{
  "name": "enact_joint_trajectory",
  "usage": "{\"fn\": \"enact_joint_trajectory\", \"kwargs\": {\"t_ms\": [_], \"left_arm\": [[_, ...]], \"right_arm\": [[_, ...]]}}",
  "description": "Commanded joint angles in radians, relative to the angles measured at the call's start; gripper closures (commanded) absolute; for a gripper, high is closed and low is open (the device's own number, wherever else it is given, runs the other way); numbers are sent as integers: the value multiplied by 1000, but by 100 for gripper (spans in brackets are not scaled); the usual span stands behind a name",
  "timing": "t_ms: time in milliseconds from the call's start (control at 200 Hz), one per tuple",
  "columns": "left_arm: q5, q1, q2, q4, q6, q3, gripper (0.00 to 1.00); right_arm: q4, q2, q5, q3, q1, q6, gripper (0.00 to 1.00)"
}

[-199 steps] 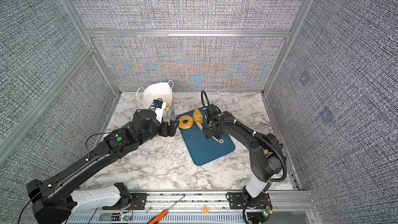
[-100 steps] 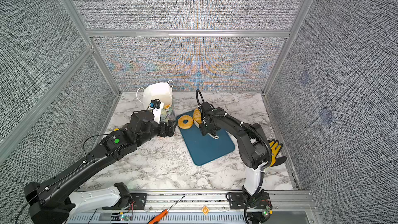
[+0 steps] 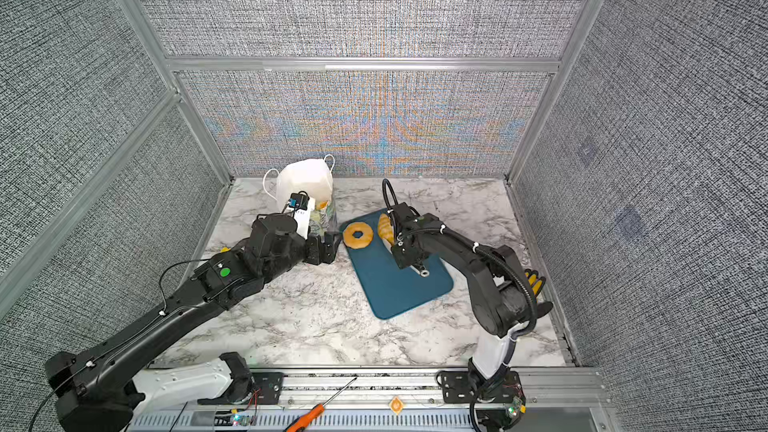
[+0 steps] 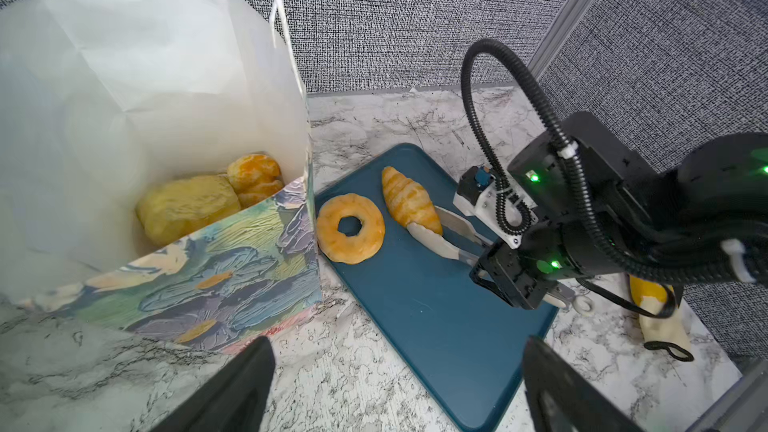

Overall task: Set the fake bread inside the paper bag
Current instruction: 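Lower the open tongs around the remaining croissant on the tray with the right gripper, then close the tongs on the remaining croissant with the right gripper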

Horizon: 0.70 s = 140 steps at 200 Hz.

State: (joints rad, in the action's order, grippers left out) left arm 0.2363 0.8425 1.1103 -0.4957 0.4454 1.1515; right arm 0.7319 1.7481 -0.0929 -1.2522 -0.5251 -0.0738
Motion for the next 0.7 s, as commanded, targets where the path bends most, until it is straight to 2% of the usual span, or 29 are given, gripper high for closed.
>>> {"fn": "enact_joint_trajectory", "kwargs": {"t_ms": [0,135,240,305,380,695], "left_arm": [[5,0,-1,2,-2,-4,5],[-1,0,-1,13,-2,-8,5],[-8,0,9,17,-4,-4,5],[-11,0,13,20,-5,-1,5],[-15,0,14,19,-4,0,5],[-4,0,-4,8,1,-7,5]], "right_arm": [[3,-70,15,71,0,45,49],[15,-154,-1,142,4,68,48],[15,-180,1,164,13,69,42],[14,-180,0,165,16,64,31],[4,-180,-10,158,17,48,26],[-40,-139,39,117,17,5,21]]}}
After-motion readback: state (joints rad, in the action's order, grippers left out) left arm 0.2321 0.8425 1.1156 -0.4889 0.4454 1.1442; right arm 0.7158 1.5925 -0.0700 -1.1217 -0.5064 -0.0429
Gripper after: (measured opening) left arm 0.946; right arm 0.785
